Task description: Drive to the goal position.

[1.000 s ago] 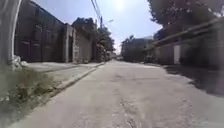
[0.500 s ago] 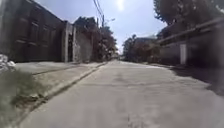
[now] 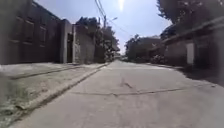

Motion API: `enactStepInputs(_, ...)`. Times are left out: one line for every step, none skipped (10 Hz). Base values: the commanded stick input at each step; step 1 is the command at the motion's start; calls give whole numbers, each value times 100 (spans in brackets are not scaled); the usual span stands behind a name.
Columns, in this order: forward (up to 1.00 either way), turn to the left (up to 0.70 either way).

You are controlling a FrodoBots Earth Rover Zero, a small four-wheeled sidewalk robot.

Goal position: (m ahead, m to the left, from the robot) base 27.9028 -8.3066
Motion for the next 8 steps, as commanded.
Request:
enactStepInputs(100,-38)
enactStepInputs(100,-38)
enactStepInputs(100,-13)
enactStepInputs(100,-1)
enactStepInputs(100,2)
enactStepInputs(100,2)
enactStepInputs(100,2)
enactStepInputs(100,2)
